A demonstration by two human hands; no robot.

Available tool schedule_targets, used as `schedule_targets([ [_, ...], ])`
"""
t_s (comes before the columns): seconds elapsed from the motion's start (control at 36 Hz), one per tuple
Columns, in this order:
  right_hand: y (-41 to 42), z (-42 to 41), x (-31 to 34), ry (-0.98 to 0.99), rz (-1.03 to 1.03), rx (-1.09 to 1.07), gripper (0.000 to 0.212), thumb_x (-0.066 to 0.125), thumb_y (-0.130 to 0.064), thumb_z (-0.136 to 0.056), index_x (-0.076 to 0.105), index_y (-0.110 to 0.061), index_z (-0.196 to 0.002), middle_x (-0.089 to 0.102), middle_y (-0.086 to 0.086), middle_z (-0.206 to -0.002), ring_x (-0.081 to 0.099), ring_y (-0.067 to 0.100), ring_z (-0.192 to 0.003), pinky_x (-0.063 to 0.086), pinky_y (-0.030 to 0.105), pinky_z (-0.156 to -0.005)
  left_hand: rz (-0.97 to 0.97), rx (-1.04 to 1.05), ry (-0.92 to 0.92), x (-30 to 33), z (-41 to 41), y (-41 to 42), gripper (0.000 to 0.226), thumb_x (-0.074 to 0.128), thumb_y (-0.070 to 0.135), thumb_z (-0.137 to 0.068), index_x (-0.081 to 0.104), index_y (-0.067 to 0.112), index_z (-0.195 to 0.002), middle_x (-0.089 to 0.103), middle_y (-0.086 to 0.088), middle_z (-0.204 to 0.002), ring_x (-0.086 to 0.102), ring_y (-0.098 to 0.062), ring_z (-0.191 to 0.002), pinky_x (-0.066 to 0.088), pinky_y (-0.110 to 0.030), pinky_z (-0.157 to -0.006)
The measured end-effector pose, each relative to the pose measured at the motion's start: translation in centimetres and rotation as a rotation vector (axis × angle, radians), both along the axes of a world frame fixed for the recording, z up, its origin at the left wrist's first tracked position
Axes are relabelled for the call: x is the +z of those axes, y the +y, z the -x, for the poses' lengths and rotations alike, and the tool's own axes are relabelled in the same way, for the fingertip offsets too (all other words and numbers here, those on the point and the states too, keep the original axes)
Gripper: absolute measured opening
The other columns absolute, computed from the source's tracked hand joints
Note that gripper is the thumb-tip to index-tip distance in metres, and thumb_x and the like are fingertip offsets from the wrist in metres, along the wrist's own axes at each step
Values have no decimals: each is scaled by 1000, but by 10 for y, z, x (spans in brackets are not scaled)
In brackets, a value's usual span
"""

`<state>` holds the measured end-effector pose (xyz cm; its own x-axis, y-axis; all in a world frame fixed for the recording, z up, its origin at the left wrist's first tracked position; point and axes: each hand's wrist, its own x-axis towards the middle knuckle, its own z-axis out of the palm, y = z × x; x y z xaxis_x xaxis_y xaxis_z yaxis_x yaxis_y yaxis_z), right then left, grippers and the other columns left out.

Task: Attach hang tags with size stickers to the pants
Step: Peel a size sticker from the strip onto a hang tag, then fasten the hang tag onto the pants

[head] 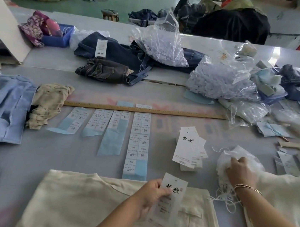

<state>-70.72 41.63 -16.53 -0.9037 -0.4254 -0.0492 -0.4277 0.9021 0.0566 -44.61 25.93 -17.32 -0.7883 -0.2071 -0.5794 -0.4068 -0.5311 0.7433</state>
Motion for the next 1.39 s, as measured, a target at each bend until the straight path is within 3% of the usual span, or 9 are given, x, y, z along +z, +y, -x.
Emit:
schedule_targets([
  [0.17,-9,-6,0,-194,6,46,42,55,-8,-86,49,-5,-128,54,23,-129,52,37,-118,40,39,-97,-88,140,55,0,-23,-17,16,60,5,-90,66,6,-105,74,-10,-93,71,-18,-77,55,-29,-65],
  [0.31,-2,-65,21,88,420,105,29,54,-2,-70,73,-6,-92,67,18,-101,65,39,-83,52,42,-72,59,149,83,3,-41,-35,16,60,5,-90,65,10,-104,75,-4,-93,69,-13,-78,52,-24,-67],
  [0.42,-19,-151,19,-498,680,122,31,58,11,-80,74,-14,-83,69,1,-82,59,20,-71,40,19,-62,75,112,134,9,-51,-38,17,59,4,-90,63,10,-105,74,-6,-94,68,-17,-83,51,-28,-73],
  [0.53,-39,-218,8,-1385,905,-208,38,42,-26,-98,73,-6,-94,72,13,-89,62,23,-76,49,28,-69,142,-20,153,14,-64,-33,21,61,11,-90,65,13,-111,73,-8,-103,68,-20,-93,51,-31,-80],
  [0.64,-53,-244,9,-1594,1097,-403,44,41,-36,-96,70,-4,-107,70,19,-96,64,25,-82,49,33,-71,228,-125,127,11,-82,-26,20,61,9,-91,64,15,-110,73,-6,-105,67,-19,-94,52,-30,-84],
  [0.89,-64,-248,12,-1608,1496,-779,20,50,-12,-94,67,-1,-98,72,11,-75,69,21,-68,51,35,-69,220,-108,70,-3,-117,-17,27,58,2,-92,60,7,-118,72,-8,-110,67,-19,-100,51,-28,-84],
  [1.0,-56,-239,8,-1447,1657,-705,22,53,-12,-90,65,-3,-106,38,-1,-54,33,10,-42,36,20,-39,254,-52,39,-2,-123,-17,22,57,2,-92,62,10,-113,73,-6,-105,69,-19,-95,53,-27,-80],
  [1.22,-36,-256,26,-1142,1072,60,29,46,-23,-97,72,-17,-89,32,-4,-46,26,8,-41,25,19,-42,381,90,96,14,-119,-12,13,58,24,-95,68,16,-96,73,1,-88,65,-10,-80,47,-21,-72],
  [1.39,-31,-262,42,-1258,993,94,48,43,-4,-94,65,-20,-54,44,0,-55,31,10,-46,22,22,-47,452,101,220,28,-117,-8,18,62,37,-81,64,20,-76,62,8,-68,55,-6,-65,42,-16,-60],
])
